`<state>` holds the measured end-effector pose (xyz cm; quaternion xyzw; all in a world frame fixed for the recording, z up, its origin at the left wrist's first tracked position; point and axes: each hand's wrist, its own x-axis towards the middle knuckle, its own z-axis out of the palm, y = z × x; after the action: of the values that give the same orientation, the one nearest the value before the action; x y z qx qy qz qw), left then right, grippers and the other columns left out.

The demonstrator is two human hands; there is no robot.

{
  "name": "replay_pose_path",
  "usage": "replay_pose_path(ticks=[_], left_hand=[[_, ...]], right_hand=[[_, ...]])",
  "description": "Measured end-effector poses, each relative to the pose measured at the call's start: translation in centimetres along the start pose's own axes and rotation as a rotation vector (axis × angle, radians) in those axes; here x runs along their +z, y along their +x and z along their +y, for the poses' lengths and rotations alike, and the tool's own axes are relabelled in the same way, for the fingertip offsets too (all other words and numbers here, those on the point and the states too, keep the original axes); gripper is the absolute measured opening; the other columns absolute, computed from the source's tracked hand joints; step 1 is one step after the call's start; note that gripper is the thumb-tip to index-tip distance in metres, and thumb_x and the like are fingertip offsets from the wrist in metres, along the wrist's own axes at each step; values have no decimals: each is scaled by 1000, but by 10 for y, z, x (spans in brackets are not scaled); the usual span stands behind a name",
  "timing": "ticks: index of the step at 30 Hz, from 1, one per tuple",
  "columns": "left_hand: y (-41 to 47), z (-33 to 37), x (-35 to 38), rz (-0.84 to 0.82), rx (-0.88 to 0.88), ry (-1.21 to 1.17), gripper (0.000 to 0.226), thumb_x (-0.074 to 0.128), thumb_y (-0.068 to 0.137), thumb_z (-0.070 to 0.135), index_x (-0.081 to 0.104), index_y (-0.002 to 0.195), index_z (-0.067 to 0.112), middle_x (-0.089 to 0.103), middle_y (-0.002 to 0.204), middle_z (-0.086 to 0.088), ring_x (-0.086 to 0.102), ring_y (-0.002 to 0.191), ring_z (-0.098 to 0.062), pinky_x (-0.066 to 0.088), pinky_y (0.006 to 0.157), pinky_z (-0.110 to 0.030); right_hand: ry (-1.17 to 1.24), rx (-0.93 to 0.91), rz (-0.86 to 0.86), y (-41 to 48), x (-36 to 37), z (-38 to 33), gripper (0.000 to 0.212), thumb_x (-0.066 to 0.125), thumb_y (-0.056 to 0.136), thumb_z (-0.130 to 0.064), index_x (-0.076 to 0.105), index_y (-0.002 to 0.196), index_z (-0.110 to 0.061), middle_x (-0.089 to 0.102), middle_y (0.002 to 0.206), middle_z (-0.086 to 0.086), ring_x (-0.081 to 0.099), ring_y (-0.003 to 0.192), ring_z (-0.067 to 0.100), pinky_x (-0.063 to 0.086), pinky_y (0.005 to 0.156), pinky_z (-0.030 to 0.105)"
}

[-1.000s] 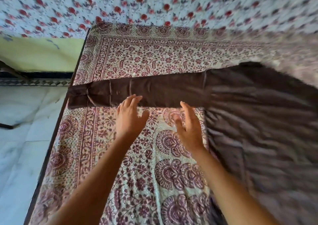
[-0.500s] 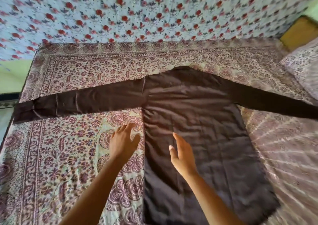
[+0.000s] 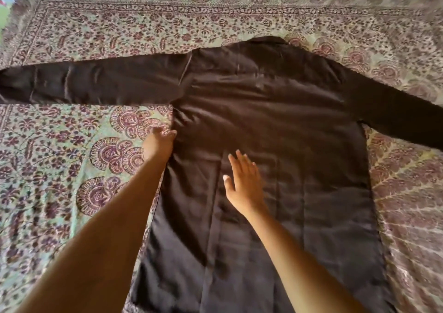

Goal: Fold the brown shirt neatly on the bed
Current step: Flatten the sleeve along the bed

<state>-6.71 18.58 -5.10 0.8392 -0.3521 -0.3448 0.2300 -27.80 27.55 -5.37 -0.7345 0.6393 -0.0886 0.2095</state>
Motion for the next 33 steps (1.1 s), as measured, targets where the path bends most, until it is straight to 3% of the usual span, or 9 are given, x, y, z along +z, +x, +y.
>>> replay_pose_path(ticks=[4,7,12,14,18,22,25,30,33], left_hand=[[17,1,7,-62,25,21,12,71,79,21,68,82,9,69,94,-16,64,95,-32,51,85,-34],[27,-14,-5,-75,19,-29,22,70,78,16,57,61,15,62,68,-8,65,76,-30,55,83,-43],[6,-23,-13,-139,113,158,30,67,73,50,60,79,21,68,95,-13,64,93,-32,51,84,-41],[-12,-34,-14,-176,99,309,33,67,77,47,62,91,17,66,105,-12,60,100,-31,48,87,-40],[-36,-72,-25,-450,-4,369,49,76,64,49,68,83,4,68,81,-14,65,82,-31,53,80,-42],[-60,-90,-40,-312,-50,187,44,78,67,38,47,50,12,49,53,-5,49,61,-23,40,62,-31],[-88,-94,-48,-264,19,408,45,70,79,40,42,53,16,52,65,-7,54,71,-27,45,68,-36],[-131,-112,-63,-469,-17,651,37,65,81,47,58,80,11,60,88,-10,60,92,-30,45,73,-33],[-159,-132,-74,-362,-117,477,41,66,82,41,47,59,13,54,67,-7,59,78,-29,40,63,-31]], right_hand=[[-61,8,18,17,21,3,58,33,85,-36,46,135,-8,39,144,17,39,133,34,27,107,51],[-125,-7,-43,14,32,4,63,22,85,-39,39,139,-10,32,149,16,32,137,32,21,110,49],[-202,-1,-14,7,35,6,60,32,86,-40,44,136,-10,40,144,18,42,131,33,31,105,51],[-236,-63,-43,-7,38,6,61,32,88,-43,40,139,-11,37,146,16,38,133,32,29,108,49],[-238,-129,-105,-49,44,1,62,32,90,-46,31,143,-14,29,150,15,31,137,32,18,113,46],[-274,-143,-160,-80,48,-6,63,32,90,-47,26,144,-16,27,151,14,30,138,32,18,114,47],[-271,-110,-185,-92,48,-10,64,33,89,-47,28,144,-16,28,151,15,31,137,33,17,109,47],[-322,-181,-244,-112,48,-6,68,32,88,-53,25,145,-16,25,152,15,28,138,34,16,110,48],[-351,-207,-289,-131,49,-8,70,32,87,-55,26,145,-17,24,152,15,26,139,35,14,111,50]])
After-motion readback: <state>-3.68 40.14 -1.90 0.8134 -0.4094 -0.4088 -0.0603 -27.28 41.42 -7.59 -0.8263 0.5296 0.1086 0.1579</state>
